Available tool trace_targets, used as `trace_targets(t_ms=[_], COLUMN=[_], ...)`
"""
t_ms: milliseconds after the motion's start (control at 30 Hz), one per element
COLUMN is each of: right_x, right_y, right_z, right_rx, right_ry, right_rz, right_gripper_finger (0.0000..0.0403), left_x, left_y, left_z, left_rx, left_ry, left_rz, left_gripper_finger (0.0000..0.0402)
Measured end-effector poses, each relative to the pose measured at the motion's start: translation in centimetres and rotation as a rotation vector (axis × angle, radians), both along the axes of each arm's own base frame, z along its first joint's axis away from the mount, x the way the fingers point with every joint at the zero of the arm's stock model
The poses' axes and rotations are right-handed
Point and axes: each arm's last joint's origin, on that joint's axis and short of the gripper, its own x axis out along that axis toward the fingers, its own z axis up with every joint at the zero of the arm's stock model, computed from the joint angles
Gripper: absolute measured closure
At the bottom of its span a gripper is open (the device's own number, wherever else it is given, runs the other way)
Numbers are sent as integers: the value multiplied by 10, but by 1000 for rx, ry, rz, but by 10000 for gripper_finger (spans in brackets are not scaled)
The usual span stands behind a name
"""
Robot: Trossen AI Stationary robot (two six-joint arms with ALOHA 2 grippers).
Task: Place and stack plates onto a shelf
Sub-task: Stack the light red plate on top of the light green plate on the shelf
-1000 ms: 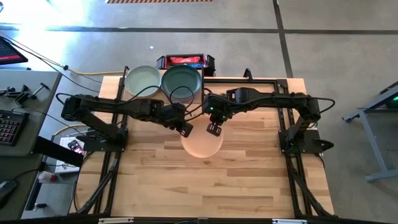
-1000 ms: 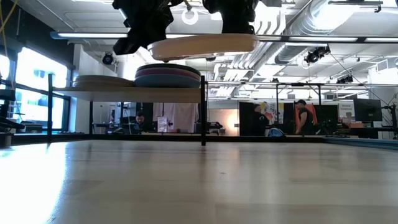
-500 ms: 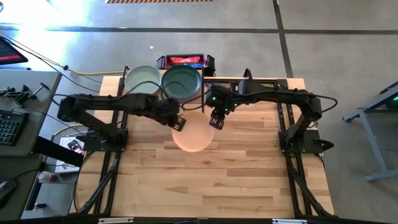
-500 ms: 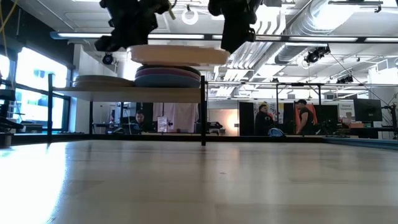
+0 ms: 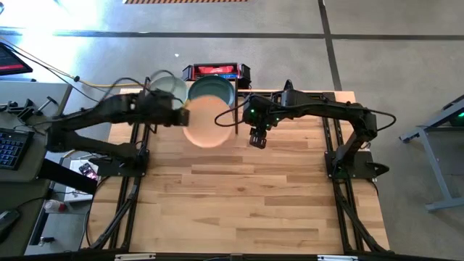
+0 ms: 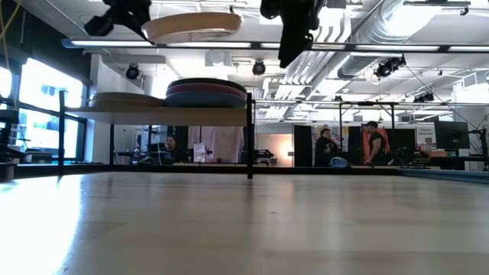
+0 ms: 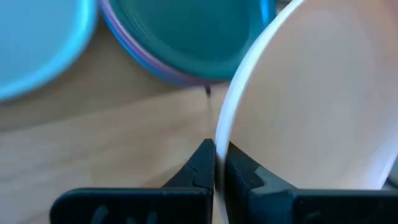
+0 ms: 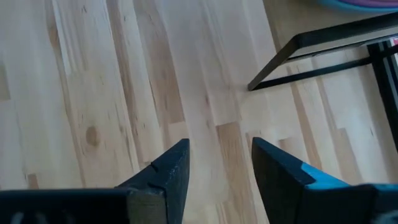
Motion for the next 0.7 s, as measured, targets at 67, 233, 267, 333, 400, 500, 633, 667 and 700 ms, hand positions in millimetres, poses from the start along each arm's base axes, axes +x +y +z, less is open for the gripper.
trace_targets(t_ms=[67, 233, 267, 333, 400, 500, 633, 667, 700], right_x=[0, 0, 0, 0, 0, 0, 0, 0, 0], right_y=[-1, -2, -2, -2, -2, -2, -2, -2, -2], right_z=[0, 0, 0, 0, 0, 0, 0, 0, 0], right_rx=[-5, -12, -14, -21, -26, -27, -28, -28, -28], right_ry=[1, 2, 3, 4, 5, 5, 6, 6, 6], right_rz=[7, 18, 17, 26, 36, 38, 38, 38, 38], right_gripper_finger=[251, 251, 251, 251, 251, 251, 251, 251, 251], left_x=[-12, -38, -42, -51, -59, -70, -80, -82, -83], left_y=[3, 11, 13, 18, 22, 30, 43, 46, 50], left_z=[8, 36, 43, 56, 66, 77, 80, 79, 78], left_rx=[26, 95, 117, 161, 192, 231, 279, 286, 286], left_ry=[-29, -44, -38, -30, -3, 32, 107, 128, 145], left_rz=[47, 149, 169, 215, 265, 352, 468, 491, 512], left_gripper_finger=[400, 400, 400, 400, 401, 401, 401, 401, 401])
